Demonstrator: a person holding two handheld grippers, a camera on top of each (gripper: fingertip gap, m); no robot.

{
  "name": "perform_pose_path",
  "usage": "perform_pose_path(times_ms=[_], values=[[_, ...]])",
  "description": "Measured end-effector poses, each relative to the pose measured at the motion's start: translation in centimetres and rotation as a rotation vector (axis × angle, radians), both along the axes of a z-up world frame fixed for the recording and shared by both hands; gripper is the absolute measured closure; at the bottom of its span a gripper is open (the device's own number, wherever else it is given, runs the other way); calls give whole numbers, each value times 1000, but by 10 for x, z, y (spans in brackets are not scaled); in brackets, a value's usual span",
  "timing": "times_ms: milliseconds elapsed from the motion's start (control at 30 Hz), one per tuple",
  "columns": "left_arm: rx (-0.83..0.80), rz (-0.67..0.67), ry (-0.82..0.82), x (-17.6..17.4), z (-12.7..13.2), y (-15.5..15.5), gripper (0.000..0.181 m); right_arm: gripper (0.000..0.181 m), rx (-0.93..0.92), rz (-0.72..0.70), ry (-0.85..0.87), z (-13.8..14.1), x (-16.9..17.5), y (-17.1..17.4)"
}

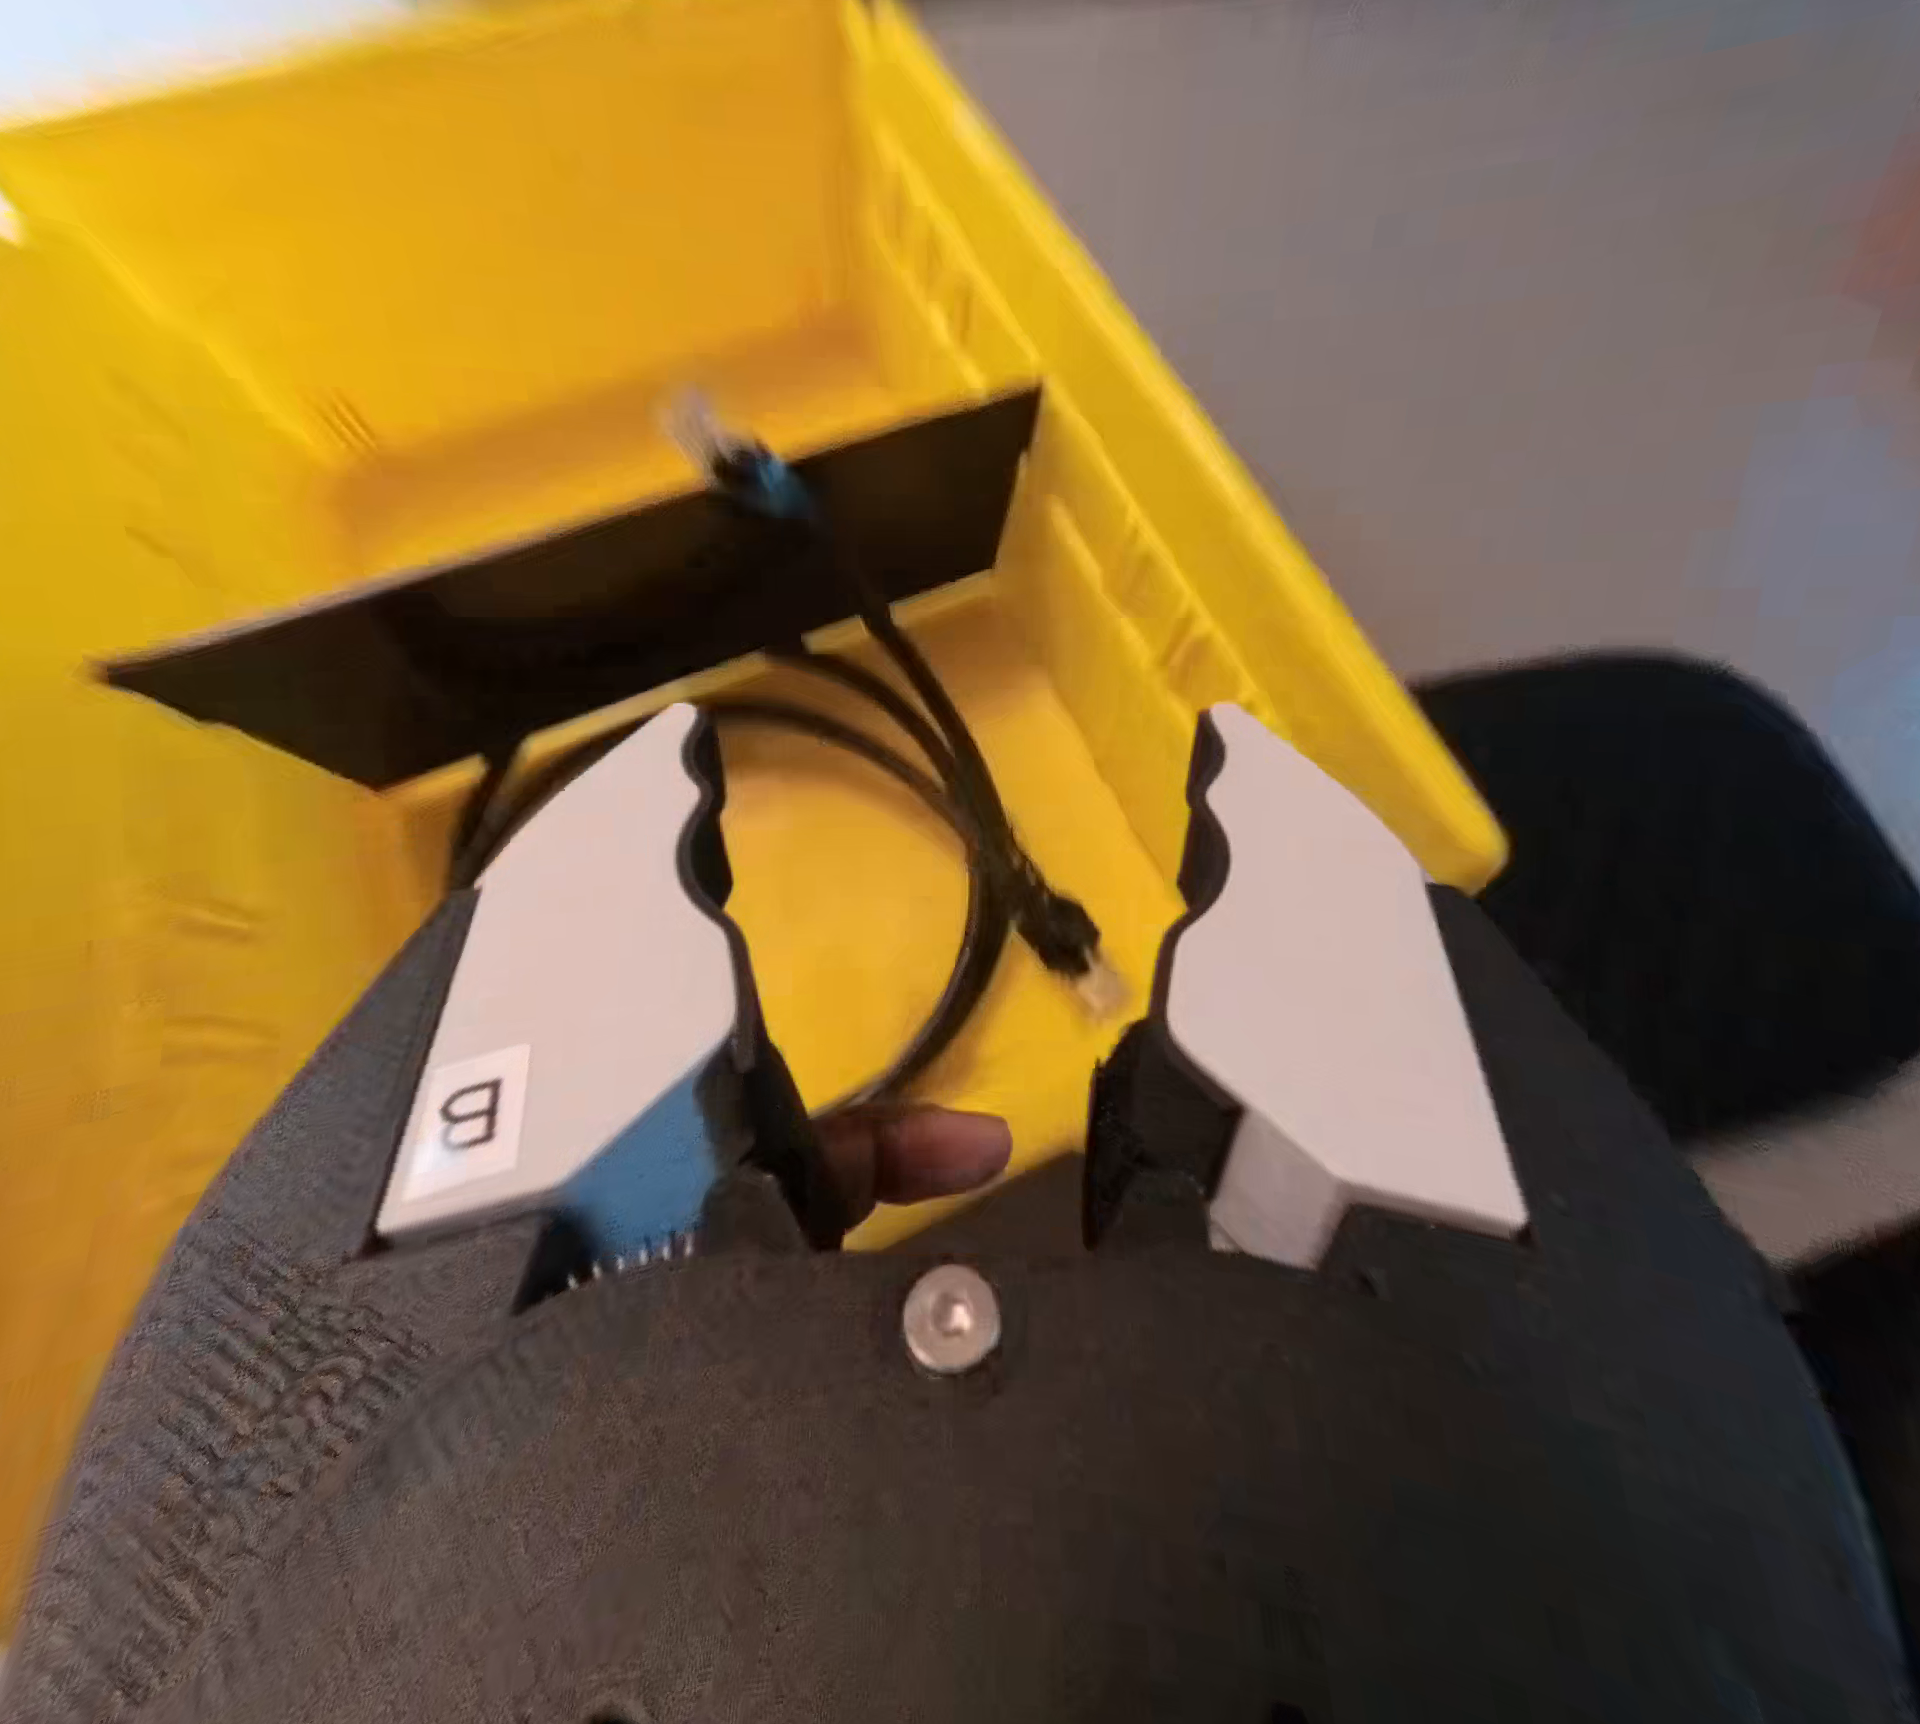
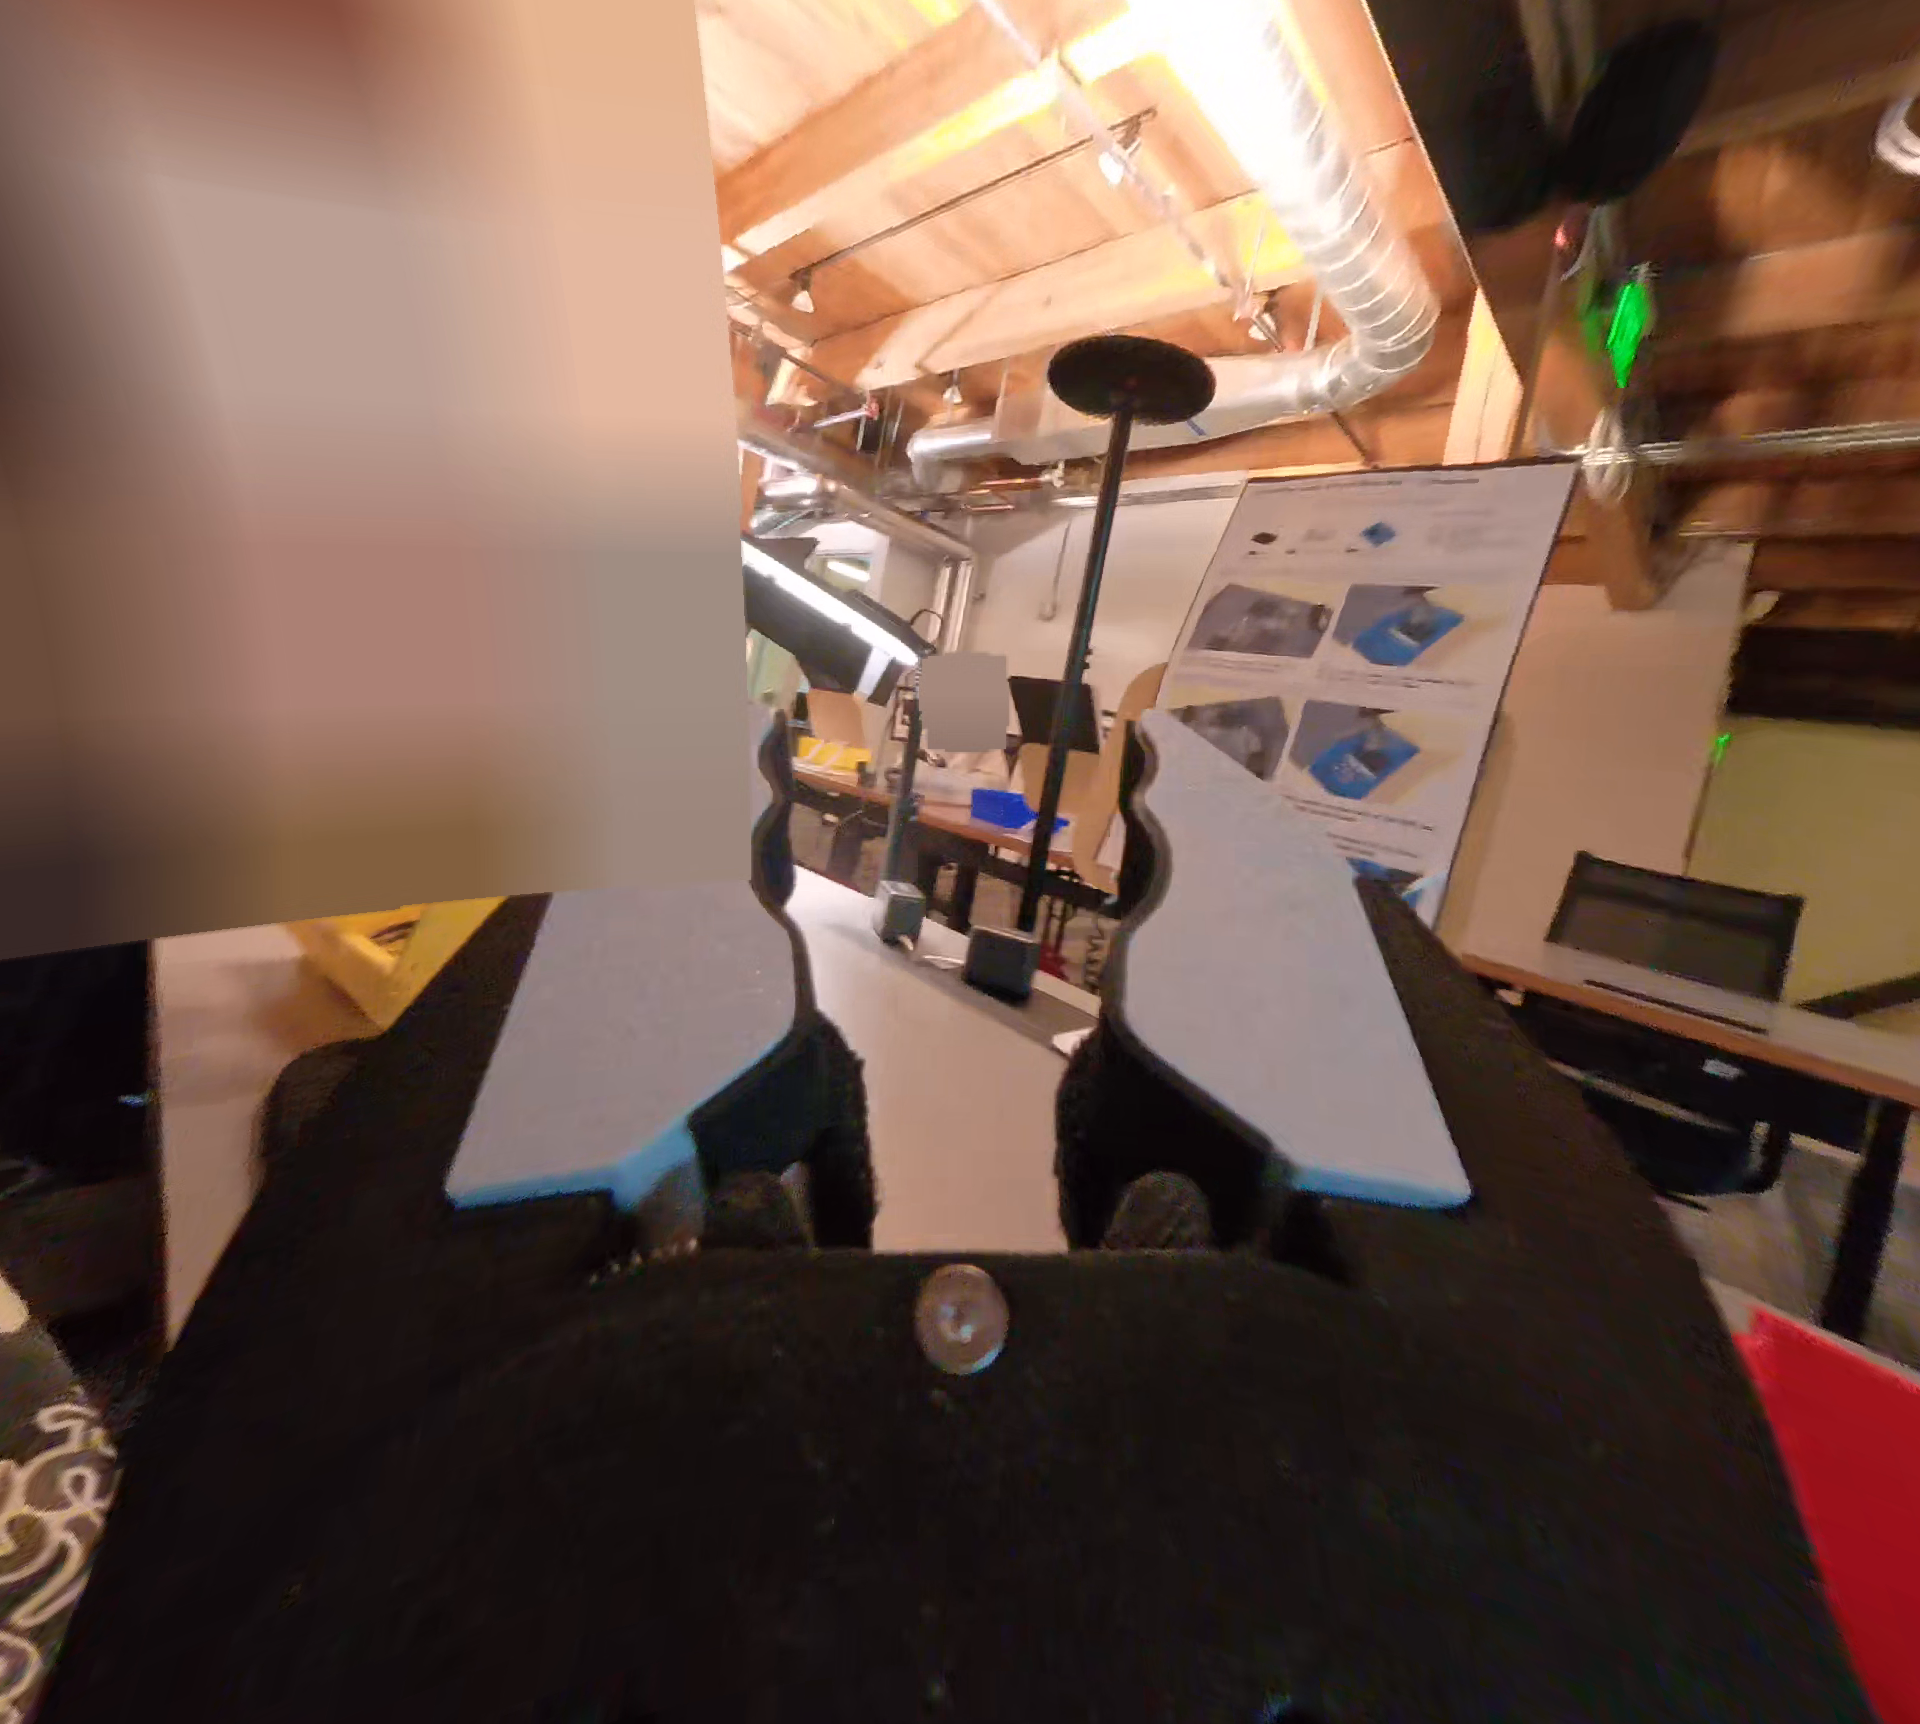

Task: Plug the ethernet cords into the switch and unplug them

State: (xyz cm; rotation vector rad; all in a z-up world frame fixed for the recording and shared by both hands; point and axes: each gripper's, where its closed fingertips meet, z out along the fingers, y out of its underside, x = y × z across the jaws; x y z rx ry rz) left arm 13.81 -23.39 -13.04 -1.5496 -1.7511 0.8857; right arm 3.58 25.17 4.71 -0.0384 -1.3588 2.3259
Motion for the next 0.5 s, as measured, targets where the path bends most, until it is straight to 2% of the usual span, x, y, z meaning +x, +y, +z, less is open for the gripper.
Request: perform_pose_path(times_ms=[100,267,367,500], values=[[-16,-25,-252,-2,-33,-7,109,119,8,-46,42,1,2,3],[-47,-81,-478,-9,-64,-3,120,120,-13,-95,58,1,-2,8],[-100,-67,-574,-8,-79,-6,127,121,-14,-107,62,0,-5,9],[-125,-29,-525,-13,-78,-8,149,123,19,-132,59,-8,-10,7]])
